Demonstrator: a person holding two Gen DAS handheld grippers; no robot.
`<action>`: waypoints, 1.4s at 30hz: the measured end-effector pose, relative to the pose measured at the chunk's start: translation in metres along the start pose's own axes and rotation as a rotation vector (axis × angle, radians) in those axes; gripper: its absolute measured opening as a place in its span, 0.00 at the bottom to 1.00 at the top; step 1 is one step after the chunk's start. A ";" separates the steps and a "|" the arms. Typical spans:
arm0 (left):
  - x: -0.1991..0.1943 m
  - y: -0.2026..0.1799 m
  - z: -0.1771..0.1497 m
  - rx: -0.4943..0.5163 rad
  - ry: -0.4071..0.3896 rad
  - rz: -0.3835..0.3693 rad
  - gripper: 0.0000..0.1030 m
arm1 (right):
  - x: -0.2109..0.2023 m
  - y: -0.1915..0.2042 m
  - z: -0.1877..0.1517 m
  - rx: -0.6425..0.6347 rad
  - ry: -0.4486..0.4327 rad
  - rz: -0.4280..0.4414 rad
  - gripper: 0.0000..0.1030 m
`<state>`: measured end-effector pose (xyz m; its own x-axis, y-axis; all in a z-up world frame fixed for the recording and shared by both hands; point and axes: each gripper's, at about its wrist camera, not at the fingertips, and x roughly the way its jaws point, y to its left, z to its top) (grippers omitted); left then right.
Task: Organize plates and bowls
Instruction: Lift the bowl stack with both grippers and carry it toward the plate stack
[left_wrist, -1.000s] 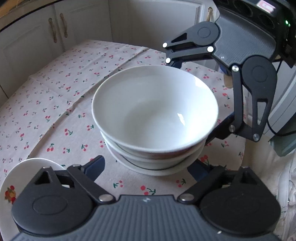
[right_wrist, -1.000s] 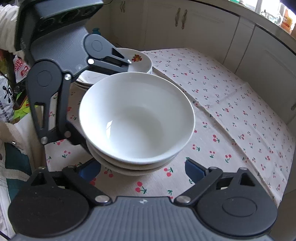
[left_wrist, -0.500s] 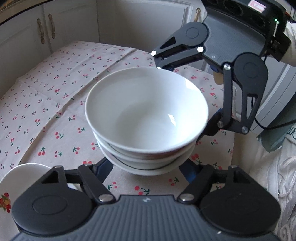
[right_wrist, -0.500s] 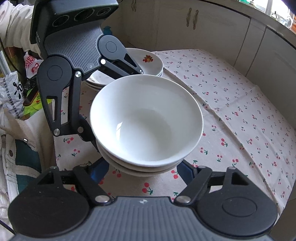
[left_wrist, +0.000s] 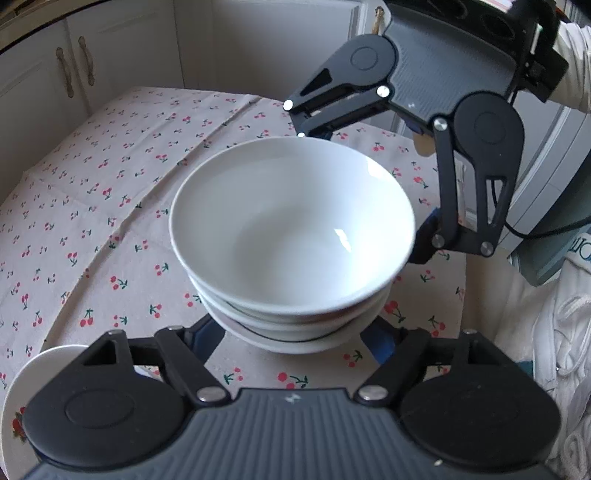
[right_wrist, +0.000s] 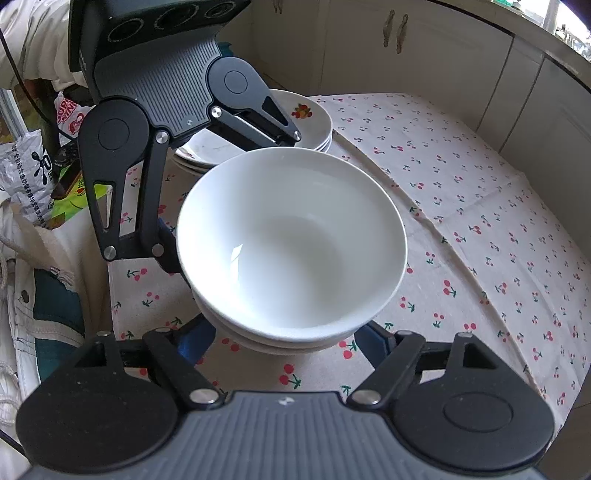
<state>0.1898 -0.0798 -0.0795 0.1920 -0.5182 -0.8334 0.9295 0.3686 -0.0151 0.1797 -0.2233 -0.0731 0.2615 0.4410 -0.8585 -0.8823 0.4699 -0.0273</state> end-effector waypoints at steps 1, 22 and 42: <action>0.000 0.000 0.000 0.001 0.001 0.000 0.77 | 0.000 0.000 0.000 0.000 0.001 0.002 0.83; 0.002 0.001 0.006 0.004 0.046 -0.004 0.77 | 0.000 0.000 0.002 0.003 0.008 0.006 0.83; -0.003 -0.008 0.018 0.018 0.048 0.005 0.76 | -0.014 0.002 0.005 0.022 0.031 -0.016 0.83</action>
<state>0.1876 -0.0950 -0.0666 0.1813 -0.4788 -0.8590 0.9341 0.3569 -0.0018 0.1762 -0.2242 -0.0584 0.2633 0.4095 -0.8735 -0.8689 0.4940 -0.0303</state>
